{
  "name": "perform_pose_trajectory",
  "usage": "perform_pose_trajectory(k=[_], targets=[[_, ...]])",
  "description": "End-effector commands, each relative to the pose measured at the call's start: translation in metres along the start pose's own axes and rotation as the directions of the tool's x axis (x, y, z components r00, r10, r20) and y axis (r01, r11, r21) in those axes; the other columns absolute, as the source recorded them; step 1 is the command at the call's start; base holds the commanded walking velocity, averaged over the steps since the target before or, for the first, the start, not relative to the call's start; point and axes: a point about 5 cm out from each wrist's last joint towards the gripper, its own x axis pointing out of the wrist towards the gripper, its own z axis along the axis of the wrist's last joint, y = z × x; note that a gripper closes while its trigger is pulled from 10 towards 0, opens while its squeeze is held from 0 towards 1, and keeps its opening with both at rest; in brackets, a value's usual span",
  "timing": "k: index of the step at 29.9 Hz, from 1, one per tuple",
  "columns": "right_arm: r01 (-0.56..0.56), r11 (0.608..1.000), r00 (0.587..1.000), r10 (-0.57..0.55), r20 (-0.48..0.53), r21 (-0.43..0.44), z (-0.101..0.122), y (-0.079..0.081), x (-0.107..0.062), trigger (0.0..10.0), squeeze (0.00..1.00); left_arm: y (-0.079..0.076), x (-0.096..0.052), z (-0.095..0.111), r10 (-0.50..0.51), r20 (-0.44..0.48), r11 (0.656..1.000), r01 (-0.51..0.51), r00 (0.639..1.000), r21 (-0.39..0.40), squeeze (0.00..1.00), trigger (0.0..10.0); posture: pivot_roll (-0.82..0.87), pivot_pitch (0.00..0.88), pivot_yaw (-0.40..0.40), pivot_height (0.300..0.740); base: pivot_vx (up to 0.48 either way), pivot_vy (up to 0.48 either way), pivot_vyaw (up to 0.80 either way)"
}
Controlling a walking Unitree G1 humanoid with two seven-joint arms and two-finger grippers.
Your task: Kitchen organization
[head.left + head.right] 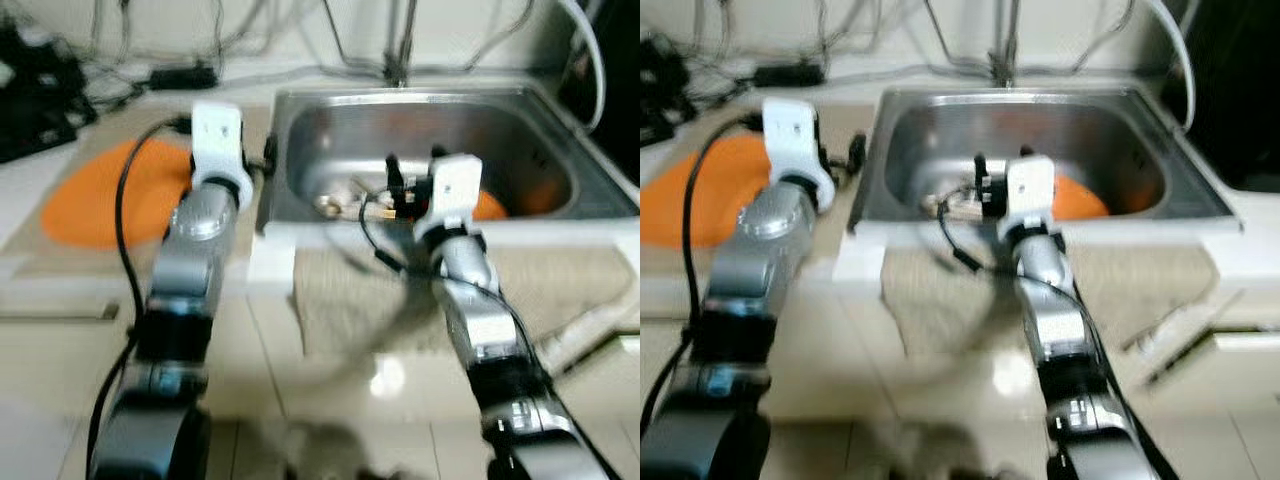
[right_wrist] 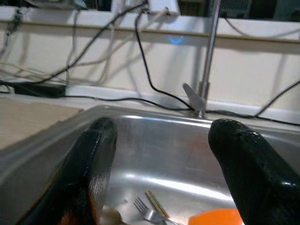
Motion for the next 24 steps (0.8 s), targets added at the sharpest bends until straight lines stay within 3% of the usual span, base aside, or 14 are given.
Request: perform_pose_trajectory(k=[1,5,8,13,17,20,24], targets=[[-0.003,1.0,1.0,0.003,-0.001,0.009,0.002,0.002,0.003,10.0,0.0,0.004,-0.001,0.007,0.016,0.027,1.0,-0.016,1.0,0.023,0.0,10.0,0.04,0.0,0.027,0.74,0.0,0.0,0.0],[-0.007,1.0,1.0,0.007,0.0,0.006,0.002,0.003,0.003,10.0,0.0,0.004,-0.001,0.007,0.021,0.031,0.999,-0.022,0.999,0.04,0.0,10.0,0.04,0.0,0.026,0.74,0.0,0.0,0.0],[-0.01,1.0,1.0,0.01,0.003,0.006,0.003,0.004,0.003,10.0,0.0,0.015,0.003,0.005,0.056,0.003,0.998,-0.056,0.998,0.039,0.0,10.0,0.04,0.0,0.028,0.74,0.0,0.0,0.0],[-0.006,1.0,1.0,0.006,-0.001,0.005,0.001,0.001,0.002,10.0,0.0,0.051,0.017,0.017,0.122,-0.027,0.99,-0.119,0.992,0.078,0.0,10.0,0.04,0.0,0.03,0.74,0.0,0.0,0.0],[-0.008,1.0,1.0,0.008,-0.002,0.007,0.001,0.002,0.001,10.0,0.0,0.067,0.021,0.022,0.14,-0.045,0.986,-0.135,0.989,0.1,0.0,10.0,0.04,0.0,0.033,0.74,0.0,0.0,0.0],[-0.009,1.0,1.0,0.009,-0.003,0.01,0.0,0.004,0.001,10.0,0.0,0.084,0.024,0.02,0.173,-0.074,0.974,-0.16,0.982,0.163,0.0,10.0,0.04,0.0,0.036,0.74,0.0,0.0,0.0],[-0.007,1.0,1.0,0.007,-0.004,0.01,0.0,0.003,0.001,10.0,0.0,0.095,0.025,0.019,0.177,-0.09,0.976,-0.163,0.98,0.144,0.0,10.0,0.04,0.0,0.037,0.74,0.0,0.0,0.0]])
